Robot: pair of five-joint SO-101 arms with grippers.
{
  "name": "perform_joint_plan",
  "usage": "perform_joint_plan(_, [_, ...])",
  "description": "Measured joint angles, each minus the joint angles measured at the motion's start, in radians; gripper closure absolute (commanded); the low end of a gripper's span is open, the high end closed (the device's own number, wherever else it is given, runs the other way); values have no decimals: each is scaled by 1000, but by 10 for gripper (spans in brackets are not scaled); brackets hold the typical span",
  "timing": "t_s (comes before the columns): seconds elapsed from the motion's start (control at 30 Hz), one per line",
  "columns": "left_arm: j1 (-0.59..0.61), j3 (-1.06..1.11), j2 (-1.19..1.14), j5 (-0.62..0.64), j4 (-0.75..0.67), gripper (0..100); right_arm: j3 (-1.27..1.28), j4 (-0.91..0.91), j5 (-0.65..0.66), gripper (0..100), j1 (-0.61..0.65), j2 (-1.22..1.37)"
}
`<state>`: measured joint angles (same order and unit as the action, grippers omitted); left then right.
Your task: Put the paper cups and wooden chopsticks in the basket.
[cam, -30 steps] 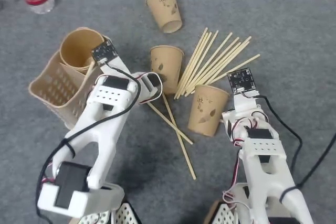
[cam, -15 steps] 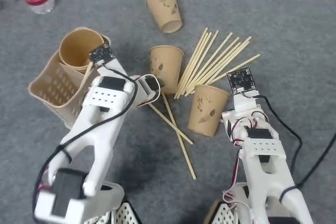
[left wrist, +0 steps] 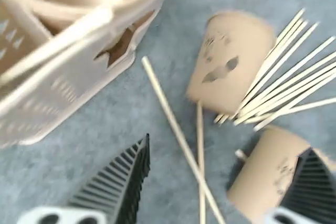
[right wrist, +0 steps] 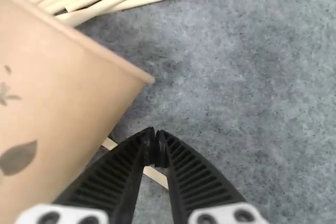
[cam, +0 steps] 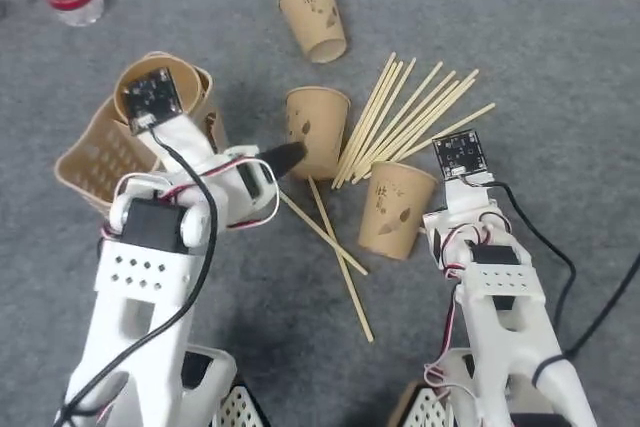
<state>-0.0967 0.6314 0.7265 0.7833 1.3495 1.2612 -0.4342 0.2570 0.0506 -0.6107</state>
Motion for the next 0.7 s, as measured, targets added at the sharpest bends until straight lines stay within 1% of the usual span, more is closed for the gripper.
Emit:
perform_joint_plan(0.2, [0, 97, -21, -3, 17, 600, 0, 0, 0, 988, 2, 0])
perform_joint_plan(0.37, [0, 157, -23, -109, 57, 600, 0, 0, 0, 988, 0, 0])
perform_joint_plan(0.5, [-6, 212, -29, -133, 58, 600, 0, 0, 0, 988, 2, 0])
perform_joint_plan(0.6, [-66, 253, -31, -135, 34, 600, 0, 0, 0, 988, 0, 0])
perform_joint_plan(0.7, [-164, 258, -31, -135, 14, 600, 0, 0, 0, 988, 2, 0])
